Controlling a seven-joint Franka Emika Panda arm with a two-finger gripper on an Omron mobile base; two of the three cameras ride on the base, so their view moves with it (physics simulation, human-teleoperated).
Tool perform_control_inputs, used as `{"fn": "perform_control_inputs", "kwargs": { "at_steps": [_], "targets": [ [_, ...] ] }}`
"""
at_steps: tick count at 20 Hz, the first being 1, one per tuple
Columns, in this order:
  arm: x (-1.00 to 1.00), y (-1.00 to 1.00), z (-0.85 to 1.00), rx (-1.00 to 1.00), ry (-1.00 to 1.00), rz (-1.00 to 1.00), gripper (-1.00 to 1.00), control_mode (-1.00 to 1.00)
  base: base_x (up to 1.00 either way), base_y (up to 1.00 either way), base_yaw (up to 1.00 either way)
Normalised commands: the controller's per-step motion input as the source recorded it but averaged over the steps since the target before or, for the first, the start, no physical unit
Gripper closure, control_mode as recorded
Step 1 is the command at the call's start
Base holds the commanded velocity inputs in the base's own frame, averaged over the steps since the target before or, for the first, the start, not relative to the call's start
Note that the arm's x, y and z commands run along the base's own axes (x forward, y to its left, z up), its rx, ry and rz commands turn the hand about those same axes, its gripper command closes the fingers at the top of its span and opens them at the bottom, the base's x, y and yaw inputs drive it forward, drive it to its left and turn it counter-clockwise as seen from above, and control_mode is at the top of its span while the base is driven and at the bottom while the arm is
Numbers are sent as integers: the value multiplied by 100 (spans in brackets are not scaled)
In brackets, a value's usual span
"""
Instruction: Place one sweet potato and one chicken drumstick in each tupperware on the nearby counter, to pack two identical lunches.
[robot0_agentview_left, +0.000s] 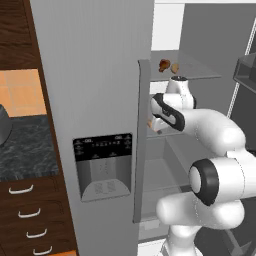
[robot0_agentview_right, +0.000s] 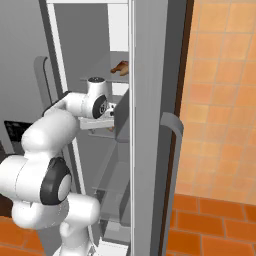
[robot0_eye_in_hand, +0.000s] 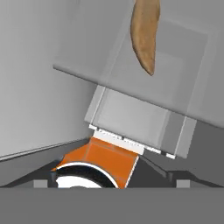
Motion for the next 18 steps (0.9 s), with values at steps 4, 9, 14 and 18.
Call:
{"fn": "perform_control_inputs", "kwargs": {
  "at_steps": [4, 9, 14, 18],
  "targets": [
    [99, -2, -37, 0, 0, 26, -100, -100, 0, 0, 0],
    [84, 0, -20, 0, 0, 19, -100, -100, 0, 0, 0],
    [70, 0, -5, 0, 0, 0, -100, -100, 0, 0, 0],
    [66, 9, -13, 2, 0, 0, -100, -100, 0, 0, 0]
  ]
}}
